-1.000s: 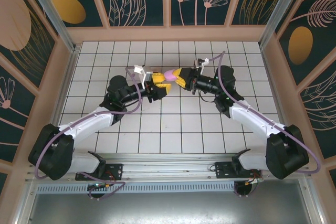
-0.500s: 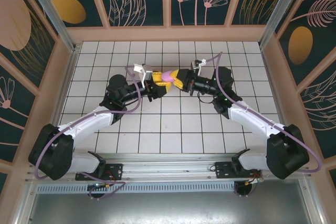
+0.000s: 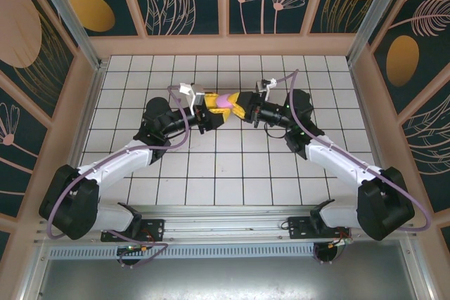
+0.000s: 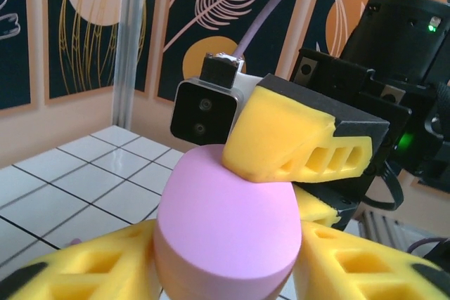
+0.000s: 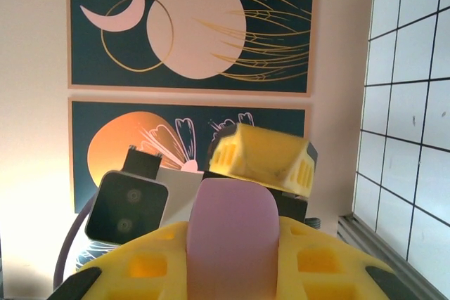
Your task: Insert wireless bluetooth earbuds into charging case
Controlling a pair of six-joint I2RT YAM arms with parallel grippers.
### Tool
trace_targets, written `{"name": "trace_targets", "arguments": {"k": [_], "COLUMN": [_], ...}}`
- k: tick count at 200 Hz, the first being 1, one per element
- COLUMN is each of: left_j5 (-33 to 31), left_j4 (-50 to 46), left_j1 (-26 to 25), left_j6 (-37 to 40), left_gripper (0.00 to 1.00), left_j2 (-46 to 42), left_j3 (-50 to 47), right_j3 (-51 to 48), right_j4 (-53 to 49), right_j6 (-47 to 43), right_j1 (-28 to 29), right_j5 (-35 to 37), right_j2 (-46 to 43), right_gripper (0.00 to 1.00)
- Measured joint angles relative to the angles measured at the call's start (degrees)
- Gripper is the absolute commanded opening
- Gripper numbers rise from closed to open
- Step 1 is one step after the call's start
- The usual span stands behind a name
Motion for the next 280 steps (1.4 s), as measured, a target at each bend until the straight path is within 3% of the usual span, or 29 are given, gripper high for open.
{"name": "trace_targets", "arguments": {"k": [29, 54, 122, 159, 183, 197, 231, 254, 280], "left_j5": [-0.2, -0.7, -0.8, -0.9, -0.8, -0.8, -0.7, 0.7, 3.1], "left_j4": [-0.3, -0.4, -1.2, -1.4, -1.6, -1.7, -2.3, -5.6, -10.6], "left_j1": [-0.1, -0.1, -0.2, 0.0, 0.3, 0.4, 0.4, 1.1, 4.1], "left_j6": [0.4, 0.5, 1.0, 1.2, 1.6, 1.9, 2.0, 2.1, 2.5], "left_gripper": [0.49, 0.47, 0.54, 0.42, 0.26, 0.24, 0.21, 0.21, 0.22], "left_j2": [0.0, 0.0, 0.0, 0.0, 0.0, 0.0, 0.0, -0.7, -3.7], "left_j3": [0.0, 0.0, 0.0, 0.0, 0.0, 0.0, 0.0, 0.2, 0.2], "right_j3": [0.0, 0.0, 0.0, 0.0, 0.0, 0.0, 0.2, 2.6, 11.6], "right_j4": [0.0, 0.0, 0.0, 0.0, 0.1, 0.1, -1.0, -8.2, -24.8], "right_j6": [0.0, 0.0, 0.0, 0.0, 0.2, 0.4, -0.6, -6.5, -21.6], "right_j1": [0.0, 0.1, 0.1, 0.1, 0.1, 0.1, 0.1, -0.1, 0.0], "right_j5": [0.1, 0.1, 0.4, 0.5, 0.6, 0.6, 0.9, 2.1, 7.1], "right_j2": [0.0, 0.0, 0.0, 0.0, 0.0, 0.0, -0.3, -2.0, -5.9], "right_gripper": [0.23, 0.23, 0.22, 0.22, 0.23, 0.31, 0.72, 0.79, 0.79]}}
